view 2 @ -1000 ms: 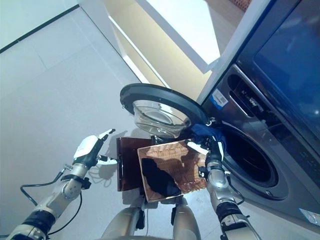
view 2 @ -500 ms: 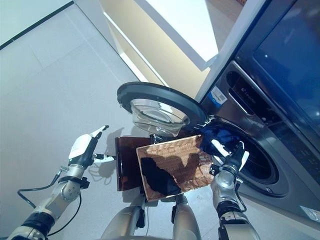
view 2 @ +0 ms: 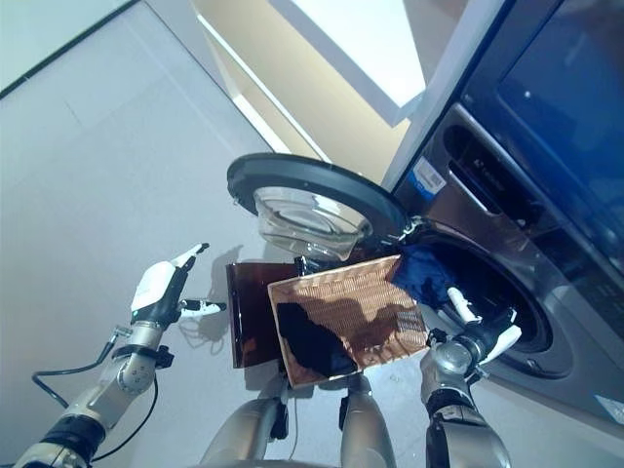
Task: Pick up the clothes and place them into the washing machine
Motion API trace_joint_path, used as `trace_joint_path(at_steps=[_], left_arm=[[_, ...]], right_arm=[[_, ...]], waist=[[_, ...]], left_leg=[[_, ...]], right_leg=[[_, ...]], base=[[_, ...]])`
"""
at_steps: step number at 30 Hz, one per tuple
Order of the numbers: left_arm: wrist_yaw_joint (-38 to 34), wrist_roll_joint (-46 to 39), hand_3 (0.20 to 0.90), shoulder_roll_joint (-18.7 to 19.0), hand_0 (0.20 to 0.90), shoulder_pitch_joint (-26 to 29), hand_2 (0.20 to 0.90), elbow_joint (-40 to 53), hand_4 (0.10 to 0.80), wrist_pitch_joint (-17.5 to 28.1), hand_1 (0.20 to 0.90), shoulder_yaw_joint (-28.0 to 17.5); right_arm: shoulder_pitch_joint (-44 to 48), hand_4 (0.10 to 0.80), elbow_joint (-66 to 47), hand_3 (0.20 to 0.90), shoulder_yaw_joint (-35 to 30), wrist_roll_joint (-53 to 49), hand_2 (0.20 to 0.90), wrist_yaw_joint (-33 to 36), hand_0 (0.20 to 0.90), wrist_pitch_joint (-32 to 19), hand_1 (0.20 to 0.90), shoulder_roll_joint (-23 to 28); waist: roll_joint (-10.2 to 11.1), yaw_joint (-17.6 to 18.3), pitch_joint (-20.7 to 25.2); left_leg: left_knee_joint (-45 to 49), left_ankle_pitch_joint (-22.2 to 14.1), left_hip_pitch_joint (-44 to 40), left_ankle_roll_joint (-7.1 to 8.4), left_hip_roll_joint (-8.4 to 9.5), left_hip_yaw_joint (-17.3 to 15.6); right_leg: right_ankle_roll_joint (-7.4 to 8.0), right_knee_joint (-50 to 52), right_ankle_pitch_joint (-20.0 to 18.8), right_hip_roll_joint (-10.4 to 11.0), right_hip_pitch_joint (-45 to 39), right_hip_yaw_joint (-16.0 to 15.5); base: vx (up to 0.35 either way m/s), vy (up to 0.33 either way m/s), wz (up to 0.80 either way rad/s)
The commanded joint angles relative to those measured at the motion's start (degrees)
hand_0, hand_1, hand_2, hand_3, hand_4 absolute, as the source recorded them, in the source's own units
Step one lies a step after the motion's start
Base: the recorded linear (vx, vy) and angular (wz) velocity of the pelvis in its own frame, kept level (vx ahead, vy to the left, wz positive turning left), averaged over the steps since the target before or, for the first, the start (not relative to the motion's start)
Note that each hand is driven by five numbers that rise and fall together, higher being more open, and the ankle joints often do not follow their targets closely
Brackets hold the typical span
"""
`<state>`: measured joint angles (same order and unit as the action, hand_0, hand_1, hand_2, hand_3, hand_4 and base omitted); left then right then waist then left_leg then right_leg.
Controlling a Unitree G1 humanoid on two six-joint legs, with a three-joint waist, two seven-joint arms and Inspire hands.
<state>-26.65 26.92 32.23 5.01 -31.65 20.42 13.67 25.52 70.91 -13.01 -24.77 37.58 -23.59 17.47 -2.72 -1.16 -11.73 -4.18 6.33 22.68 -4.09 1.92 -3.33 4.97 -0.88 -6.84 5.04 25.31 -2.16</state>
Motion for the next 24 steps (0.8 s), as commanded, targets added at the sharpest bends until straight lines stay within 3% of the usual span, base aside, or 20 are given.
trace_joint_path(at_steps=[1,9,14,20,24], left_arm=[[-3.0,-4.4,0.900,2.8,0.900,1.6,0.900,5.8,0.800,2.9,0.900,-4.2],[-0.3,-8.7,0.900,2.6,0.900,0.9,0.900,9.9,0.800,3.9,0.900,-3.6],[0.4,-9.6,0.900,1.7,0.900,0.4,0.900,10.3,0.800,4.6,0.900,-4.1],[1.0,-9.6,0.900,1.5,0.900,-0.2,0.900,10.8,0.800,5.8,0.900,-6.5],[1.5,-9.8,0.900,0.8,0.900,-0.1,0.900,9.3,0.800,6.4,0.900,-7.8]], right_arm=[[4.3,0.800,0.9,0.900,-2.3,-6.1,0.900,2.8,0.900,-3.3,0.900,8.7],[10.9,0.800,3.9,0.900,-5.2,-14.6,0.900,1.9,0.900,-3.3,0.900,18.3],[11.2,0.800,-0.1,0.900,-2.1,-12.7,0.900,-1.8,0.900,-3.1,0.900,19.6],[6.7,0.800,-10.4,0.900,3.4,-5.4,0.900,-7.8,0.900,-4.0,0.900,17.6],[3.6,0.800,-13.6,0.900,8.2,6.8,0.900,-8.1,0.900,-1.9,0.900,18.1]], waist=[[-0.5,-1.4,0.3],[-2.2,-3.0,-0.6],[-2.4,-3.3,-0.6],[-1.8,-2.5,-0.9],[-1.4,-2.0,-0.6]], left_leg=[[4.7,-5.7,2.5,2.56,2.23,0.1],[3.8,-4.7,5.1,2.65,2.93,0.3],[3.3,-4.3,5.9,2.60,2.85,0.1],[3.1,-4.2,6.6,2.64,2.69,-0.2],[3.4,-4.4,7.0,2.58,2.71,-0.2]], right_leg=[[-0.02,2.7,0.9,-0.2,3.9,-0.6],[0.16,3.7,0.7,0.4,7.3,-0.5],[0.24,3.6,0.3,0.4,8.4,-0.3],[0.22,3.4,0.0,0.1,9.3,0.0],[0.13,3.4,0.0,0.0,9.6,0.0]], base=[[-0.035,0.016,0.05],[-0.017,0.009,0.03],[0.007,0.003,-0.04],[0.008,-0.005,-0.05],[0.006,-0.007,0.03]])
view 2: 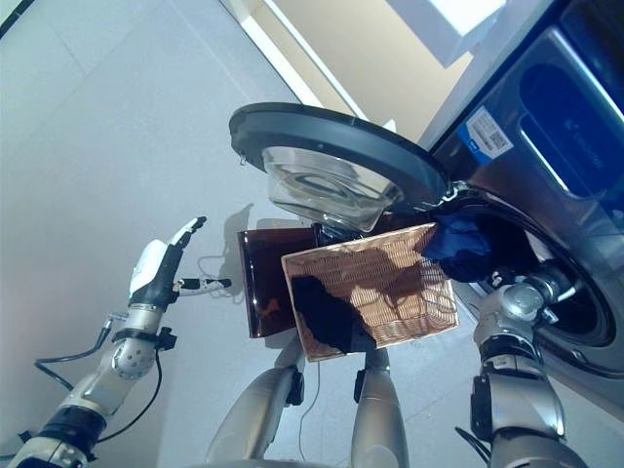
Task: Pick up the clothes and place them into the washing machine
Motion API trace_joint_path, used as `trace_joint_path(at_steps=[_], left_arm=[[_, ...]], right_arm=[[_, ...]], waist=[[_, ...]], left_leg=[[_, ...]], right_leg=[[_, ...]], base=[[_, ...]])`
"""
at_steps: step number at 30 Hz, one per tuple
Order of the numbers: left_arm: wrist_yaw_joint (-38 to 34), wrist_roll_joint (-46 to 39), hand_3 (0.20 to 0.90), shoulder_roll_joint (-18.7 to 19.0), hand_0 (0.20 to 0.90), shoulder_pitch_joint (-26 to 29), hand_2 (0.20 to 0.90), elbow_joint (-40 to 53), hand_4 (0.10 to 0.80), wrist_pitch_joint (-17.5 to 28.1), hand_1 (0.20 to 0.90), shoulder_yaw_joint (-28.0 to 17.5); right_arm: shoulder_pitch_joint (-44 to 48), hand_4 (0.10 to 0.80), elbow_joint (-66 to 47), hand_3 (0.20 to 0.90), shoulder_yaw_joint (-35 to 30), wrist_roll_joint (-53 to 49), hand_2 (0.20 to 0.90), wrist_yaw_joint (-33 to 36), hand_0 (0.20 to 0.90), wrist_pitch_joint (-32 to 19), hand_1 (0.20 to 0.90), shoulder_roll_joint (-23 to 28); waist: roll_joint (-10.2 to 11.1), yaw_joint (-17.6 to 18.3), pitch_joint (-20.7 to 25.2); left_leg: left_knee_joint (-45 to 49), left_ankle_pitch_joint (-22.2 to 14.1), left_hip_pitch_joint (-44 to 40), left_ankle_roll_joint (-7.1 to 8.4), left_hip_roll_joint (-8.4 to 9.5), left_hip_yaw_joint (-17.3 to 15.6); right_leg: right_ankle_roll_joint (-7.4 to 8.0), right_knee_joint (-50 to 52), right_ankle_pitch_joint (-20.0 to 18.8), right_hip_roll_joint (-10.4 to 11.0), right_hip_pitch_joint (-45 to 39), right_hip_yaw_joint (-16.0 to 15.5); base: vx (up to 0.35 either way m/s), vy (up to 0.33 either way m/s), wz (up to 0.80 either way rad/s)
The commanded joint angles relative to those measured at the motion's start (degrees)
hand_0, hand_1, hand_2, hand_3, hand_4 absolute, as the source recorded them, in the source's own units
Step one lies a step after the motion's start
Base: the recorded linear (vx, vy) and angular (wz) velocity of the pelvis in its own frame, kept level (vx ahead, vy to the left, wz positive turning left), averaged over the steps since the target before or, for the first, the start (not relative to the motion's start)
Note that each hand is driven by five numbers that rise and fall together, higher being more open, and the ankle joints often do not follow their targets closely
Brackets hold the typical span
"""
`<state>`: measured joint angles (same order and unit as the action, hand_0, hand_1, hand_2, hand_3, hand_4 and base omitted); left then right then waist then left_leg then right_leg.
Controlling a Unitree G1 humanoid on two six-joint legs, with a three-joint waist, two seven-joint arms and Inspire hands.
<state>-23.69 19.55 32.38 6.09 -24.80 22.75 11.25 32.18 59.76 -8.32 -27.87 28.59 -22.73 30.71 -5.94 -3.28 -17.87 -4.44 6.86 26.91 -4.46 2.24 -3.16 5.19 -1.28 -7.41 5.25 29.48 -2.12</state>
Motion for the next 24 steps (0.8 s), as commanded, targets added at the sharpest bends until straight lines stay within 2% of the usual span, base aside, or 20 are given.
trace_joint_path(at_steps=[1,3,5,10,16,24], left_arm=[[-1.4,-2.3,0.900,0.6,0.900,-1.3,0.900,2.6,0.800,4.2,0.900,-5.6],[-1.5,-1.6,0.900,0.5,0.900,-1.2,0.900,2.9,0.800,4.2,0.900,-6.5],[-1.6,-1.6,0.900,0.3,0.900,-1.2,0.900,2.7,0.800,4.3,0.900,-6.7],[-2.1,0.5,0.900,-0.4,0.900,-1.0,0.900,1.1,0.800,4.3,0.900,-7.5],[-2.5,2.3,0.900,-0.8,0.900,-1.1,0.900,1.4,0.800,4.2,0.900,-8.1],[-2.9,2.9,0.900,-1.3,0.900,-0.9,0.900,1.4,0.800,4.1,0.900,-8.7]], right_arm=[[-3.3,0.800,-3.0,0.900,3.7,11.4,0.900,1.5,0.900,-2.6,0.900,4.7],[-4.0,0.800,-4.3,0.900,5.8,16.5,0.900,1.5,0.900,-1.7,0.900,4.4],[-4.0,0.800,-4.6,0.900,6.2,17.3,0.900,1.7,0.900,-1.7,0.900,4.1],[-7.4,0.800,-10.5,0.900,12.4,34.5,0.900,3.2,0.900,1.8,0.900,4.9],[-7.3,0.800,-11.3,0.900,16.8,45.2,0.900,3.7,0.900,5.3,0.900,5.7],[-8.5,0.800,-11.8,0.900,18.7,50.3,0.900,3.5,0.900,6.6,0.900,5.0]], waist=[[1.8,0.2,5.6],[1.9,0.4,5.6],[1.9,0.5,5.7],[2.3,0.9,5.6],[2.5,0.9,5.7],[2.6,0.9,5.7]], left_leg=[[3.7,-4.9,2.9,2.95,2.36,-0.3],[3.8,-4.8,3.2,2.99,2.39,-0.1],[3.9,-4.8,3.3,2.99,2.39,0.0],[4.4,-4.9,4.0,2.90,2.49,0.3],[4.8,-4.9,4.8,2.79,2.51,0.6],[5.0,-4.9,5.4,2.69,2.56,0.6]], right_leg=[[-0.08,3.8,0.6,-0.1,5.6,-0.1],[-0.09,3.9,0.5,-0.1,5.7,-0.2],[-0.10,3.9,0.5,0.0,5.8,-0.2],[-0.08,4.2,0.6,-0.1,6.3,-0.3],[-0.13,4.4,0.7,0.0,6.8,-0.5],[-0.09,4.5,0.5,-0.1,7.6,-0.3]], base=[[0.018,-0.014,0.07],[0.017,-0.013,0.08],[0.006,-0.003,0.03],[0.000,-0.009,0.02],[0.000,-0.007,0.03],[-0.002,0.002,-0.01]])
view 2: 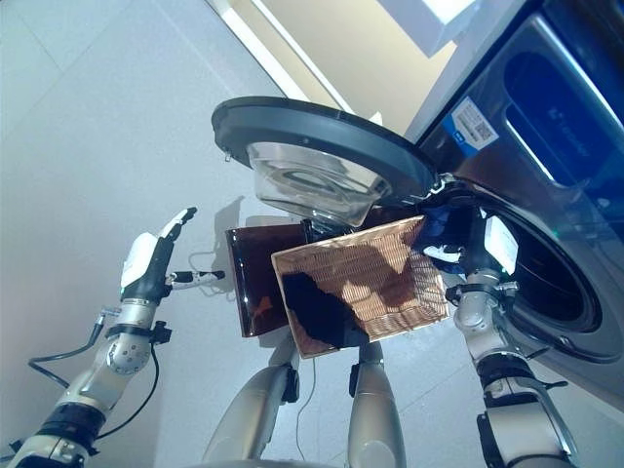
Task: Pick up the clothes and place them into the washing machine
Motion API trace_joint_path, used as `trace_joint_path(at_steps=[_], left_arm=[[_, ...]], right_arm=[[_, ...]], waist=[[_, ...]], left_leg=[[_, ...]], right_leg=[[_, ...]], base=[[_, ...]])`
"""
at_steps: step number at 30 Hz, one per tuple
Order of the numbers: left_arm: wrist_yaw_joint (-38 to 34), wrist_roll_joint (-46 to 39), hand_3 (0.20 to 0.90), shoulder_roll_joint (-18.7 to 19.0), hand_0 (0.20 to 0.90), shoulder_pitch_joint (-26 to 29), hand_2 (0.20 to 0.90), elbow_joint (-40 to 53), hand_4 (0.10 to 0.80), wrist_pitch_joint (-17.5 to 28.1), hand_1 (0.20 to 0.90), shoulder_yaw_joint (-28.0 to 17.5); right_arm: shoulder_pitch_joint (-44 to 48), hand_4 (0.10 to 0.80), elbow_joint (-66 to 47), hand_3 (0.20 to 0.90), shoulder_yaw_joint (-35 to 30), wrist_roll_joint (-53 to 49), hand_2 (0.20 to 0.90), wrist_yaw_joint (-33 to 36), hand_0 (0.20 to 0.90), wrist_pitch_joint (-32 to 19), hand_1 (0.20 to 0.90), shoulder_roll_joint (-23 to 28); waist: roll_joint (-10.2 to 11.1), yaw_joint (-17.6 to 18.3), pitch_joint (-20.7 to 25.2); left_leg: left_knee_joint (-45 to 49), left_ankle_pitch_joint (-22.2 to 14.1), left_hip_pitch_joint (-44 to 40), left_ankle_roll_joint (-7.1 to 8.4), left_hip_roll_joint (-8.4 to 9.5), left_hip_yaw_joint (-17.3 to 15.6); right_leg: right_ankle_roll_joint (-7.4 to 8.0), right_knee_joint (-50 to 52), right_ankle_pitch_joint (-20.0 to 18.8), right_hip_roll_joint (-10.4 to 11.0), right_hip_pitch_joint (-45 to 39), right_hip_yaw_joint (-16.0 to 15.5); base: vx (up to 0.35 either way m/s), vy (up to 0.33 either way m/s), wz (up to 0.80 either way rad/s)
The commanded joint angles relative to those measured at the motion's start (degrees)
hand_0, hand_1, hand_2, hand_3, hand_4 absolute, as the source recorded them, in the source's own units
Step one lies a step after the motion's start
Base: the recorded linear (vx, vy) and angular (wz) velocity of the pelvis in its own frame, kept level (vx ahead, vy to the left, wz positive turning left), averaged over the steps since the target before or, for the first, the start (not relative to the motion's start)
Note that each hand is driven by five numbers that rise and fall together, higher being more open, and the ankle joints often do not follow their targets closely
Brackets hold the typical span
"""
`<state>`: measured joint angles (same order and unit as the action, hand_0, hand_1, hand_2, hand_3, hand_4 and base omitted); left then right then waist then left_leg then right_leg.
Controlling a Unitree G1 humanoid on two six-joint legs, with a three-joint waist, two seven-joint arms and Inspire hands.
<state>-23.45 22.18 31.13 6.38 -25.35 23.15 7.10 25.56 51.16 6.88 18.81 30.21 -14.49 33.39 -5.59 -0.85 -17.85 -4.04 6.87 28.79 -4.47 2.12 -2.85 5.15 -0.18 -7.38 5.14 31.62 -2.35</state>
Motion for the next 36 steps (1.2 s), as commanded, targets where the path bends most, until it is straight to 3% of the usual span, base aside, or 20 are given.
trace_joint_path(at_steps=[1,12,24,34,35,36], left_arm=[[-3.2,0.2,0.900,-0.2,0.900,-1.0,0.900,2.1,0.800,3.7,0.900,-4.6],[-3.1,0.2,0.900,-1.1,0.900,-0.7,0.900,3.6,0.800,3.0,0.900,-5.7],[-0.4,-2.5,0.900,0.5,0.900,-2.1,0.900,6.0,0.800,2.2,0.900,-6.3],[0.8,-4.9,0.900,1.0,0.900,-2.3,0.900,9.4,0.800,2.0,0.900,-7.4],[1.0,-5.1,0.900,1.0,0.900,-2.2,0.900,9.6,0.800,2.0,0.900,-7.4],[1.0,-5.3,0.900,1.3,0.900,-2.2,0.900,10.3,0.800,2.0,0.900,-7.5]], right_arm=[[-1.7,0.800,-2.9,0.900,4.0,4.2,0.900,1.8,0.900,-1.3,0.900,2.2],[3.0,0.800,3.4,0.900,8.7,13.4,0.900,1.4,0.900,6.3,0.900,2.0],[10.8,0.800,14.0,0.900,12.8,12.0,0.900,-2.3,0.900,10.0,0.900,-0.3],[16.7,0.800,19.8,0.900,14.8,11.6,0.900,-3.9,0.900,11.8,0.900,1.1],[17.1,0.696,20.2,0.755,15.1,11.6,0.755,-4.2,0.755,11.9,0.755,1.4],[17.4,0.529,20.4,0.521,15.5,11.7,0.521,-4.7,0.521,11.9,0.521,1.6]], waist=[[2.3,-1.6,5.6],[2.1,-2.5,5.2],[1.8,-3.7,4.2],[0.9,-4.6,2.6],[0.9,-4.7,2.4],[0.8,-4.8,2.2]], left_leg=[[4.6,-4.9,3.5,2.71,2.67,0.3],[4.9,-4.6,4.9,2.91,2.56,0.4],[4.9,-4.2,6.0,3.05,2.51,0.4],[4.8,-3.5,7.9,3.24,2.80,0.2],[4.8,-3.4,8.1,3.26,2.84,0.2],[4.9,-3.3,8.3,3.28,2.91,0.2]], right_leg=[[-0.04,3.3,0.5,0.0,5.5,0.0],[-0.20,3.0,0.0,-0.1,6.4,0.0],[-0.31,2.8,-0.6,-0.1,7.5,-0.1],[-0.37,2.8,-1.3,0.1,9.3,0.0],[-0.36,2.8,-1.4,0.1,9.5,0.0],[-0.34,2.8,-1.5,0.1,9.7,0.0]], base=[[0.000,0.000,0.00],[0.000,0.000,0.00],[-0.001,0.000,0.00],[0.000,0.000,0.00],[0.000,0.000,0.00],[0.000,0.000,0.00]])
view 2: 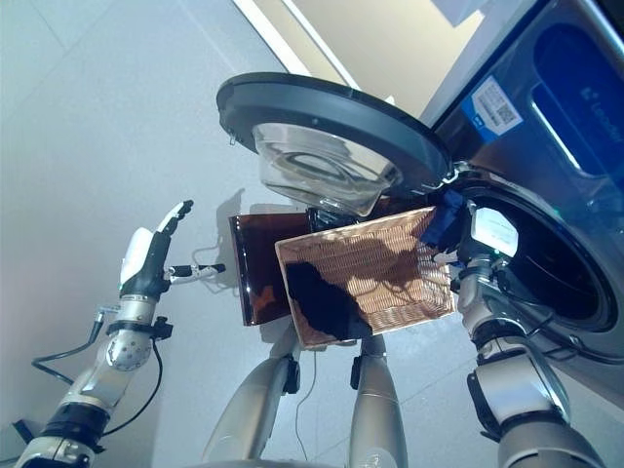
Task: Pick up the clothes and place them into the washing machine
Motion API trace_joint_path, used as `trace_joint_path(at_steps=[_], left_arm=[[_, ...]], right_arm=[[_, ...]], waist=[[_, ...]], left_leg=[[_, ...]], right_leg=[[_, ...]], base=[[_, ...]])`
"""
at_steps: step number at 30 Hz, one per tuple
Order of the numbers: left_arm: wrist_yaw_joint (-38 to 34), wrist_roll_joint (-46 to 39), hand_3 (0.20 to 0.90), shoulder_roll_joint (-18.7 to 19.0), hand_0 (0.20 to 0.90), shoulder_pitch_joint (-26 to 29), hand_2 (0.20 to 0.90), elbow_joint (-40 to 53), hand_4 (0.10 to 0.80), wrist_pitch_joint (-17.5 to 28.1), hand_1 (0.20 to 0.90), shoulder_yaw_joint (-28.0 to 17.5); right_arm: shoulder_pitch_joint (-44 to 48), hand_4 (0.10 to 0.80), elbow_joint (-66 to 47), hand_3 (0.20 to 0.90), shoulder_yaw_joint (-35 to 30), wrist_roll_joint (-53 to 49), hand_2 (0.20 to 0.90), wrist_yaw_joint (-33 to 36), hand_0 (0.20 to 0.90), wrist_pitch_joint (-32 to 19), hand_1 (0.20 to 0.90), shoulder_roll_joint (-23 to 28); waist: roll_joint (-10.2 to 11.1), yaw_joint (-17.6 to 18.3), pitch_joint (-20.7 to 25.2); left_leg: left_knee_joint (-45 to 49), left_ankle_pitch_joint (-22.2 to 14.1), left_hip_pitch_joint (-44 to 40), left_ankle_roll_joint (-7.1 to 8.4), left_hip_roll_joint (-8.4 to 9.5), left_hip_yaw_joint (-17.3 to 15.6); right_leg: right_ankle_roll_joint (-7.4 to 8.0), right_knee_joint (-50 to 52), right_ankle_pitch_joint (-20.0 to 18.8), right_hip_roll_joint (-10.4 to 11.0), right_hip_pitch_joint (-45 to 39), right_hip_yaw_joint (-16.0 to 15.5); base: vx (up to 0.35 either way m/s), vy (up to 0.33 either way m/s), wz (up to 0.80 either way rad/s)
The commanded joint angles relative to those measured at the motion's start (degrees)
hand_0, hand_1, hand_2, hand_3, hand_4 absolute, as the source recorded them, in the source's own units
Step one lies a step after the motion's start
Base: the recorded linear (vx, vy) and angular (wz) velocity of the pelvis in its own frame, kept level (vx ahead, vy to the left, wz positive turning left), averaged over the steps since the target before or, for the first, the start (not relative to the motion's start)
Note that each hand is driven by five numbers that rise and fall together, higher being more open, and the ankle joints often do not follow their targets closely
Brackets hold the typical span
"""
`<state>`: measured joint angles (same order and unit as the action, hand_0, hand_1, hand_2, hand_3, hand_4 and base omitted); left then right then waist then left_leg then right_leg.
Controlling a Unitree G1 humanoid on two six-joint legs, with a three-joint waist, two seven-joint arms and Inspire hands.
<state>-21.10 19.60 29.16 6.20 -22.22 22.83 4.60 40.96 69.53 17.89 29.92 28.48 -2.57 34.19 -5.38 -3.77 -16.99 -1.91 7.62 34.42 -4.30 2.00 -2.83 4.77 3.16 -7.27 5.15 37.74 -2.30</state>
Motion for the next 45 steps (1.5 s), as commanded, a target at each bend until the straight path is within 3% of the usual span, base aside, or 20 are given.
trace_joint_path(at_steps=[1,2,19,32,40,45], left_arm=[[-1.0,-3.2,0.900,3.2,0.900,-1.9,0.900,7.3,0.800,2.3,0.900,-5.0],[-1.0,-3.3,0.900,3.2,0.900,-1.9,0.900,7.3,0.800,2.3,0.900,-5.0],[-2.9,-2.6,0.900,1.5,0.900,-2.0,0.900,7.9,0.800,0.6,0.900,-8.5],[-2.3,-2.9,0.900,1.4,0.900,-2.8,0.900,7.4,0.800,0.3,0.900,-10.6],[-2.2,-3.7,0.900,1.9,0.900,-4.0,0.900,6.7,0.800,0.3,0.900,-10.7],[-3.3,-3.4,0.900,3.3,0.900,-4.7,0.900,7.2,0.800,-0.2,0.900,-10.3]], right_arm=[[2.6,0.341,2.6,0.258,5.0,0.5,0.258,-3.7,0.258,0.1,0.258,0.9],[2.7,0.300,2.6,0.200,5.0,0.5,0.200,-3.7,0.200,0.1,0.200,1.0],[4.1,0.300,0.6,0.200,2.6,-0.8,0.200,-2.8,0.200,1.1,0.200,0.8],[-0.7,0.300,-1.9,0.200,-2.0,-3.4,0.200,-1.6,0.200,1.2,0.200,0.1],[-4.6,0.300,3.8,0.200,-14.5,-20.3,0.200,3.3,0.200,-2.7,0.200,-2.3],[-6.1,0.300,3.6,0.200,-23.2,-38.2,0.200,5.5,0.200,-10.1,0.200,-4.7]], waist=[[0.5,-1.9,1.0],[0.5,-1.9,1.0],[0.4,-1.7,-0.2],[0.7,-0.9,0.6],[0.3,-0.5,1.3],[0.6,0.1,1.9]], left_leg=[[2.8,-3.9,3.1,3.18,3.06,0.1],[2.8,-3.9,3.1,3.18,3.06,0.1],[2.9,-3.4,6.1,3.42,3.20,-0.5],[3.7,-3.8,6.2,3.61,3.09,-0.6],[4.3,-4.6,6.0,3.45,2.95,-0.7],[4.0,-4.5,5.9,3.28,2.84,-0.8]], right_leg=[[0.04,-0.6,-1.8,0.2,3.9,0.0],[0.04,-0.6,-1.8,0.2,4.0,0.0],[0.20,-1.0,-2.9,0.2,6.9,0.4],[-0.04,-0.5,-2.7,0.0,6.9,0.3],[-0.07,-0.2,-2.2,0.0,6.6,0.4],[-0.08,-0.6,-2.3,-0.1,6.4,0.4]], base=[[0.000,0.000,0.00],[0.000,0.000,0.00],[-0.002,0.002,0.00],[0.000,0.000,0.00],[0.002,0.005,-0.03],[0.014,-0.001,-0.05]])
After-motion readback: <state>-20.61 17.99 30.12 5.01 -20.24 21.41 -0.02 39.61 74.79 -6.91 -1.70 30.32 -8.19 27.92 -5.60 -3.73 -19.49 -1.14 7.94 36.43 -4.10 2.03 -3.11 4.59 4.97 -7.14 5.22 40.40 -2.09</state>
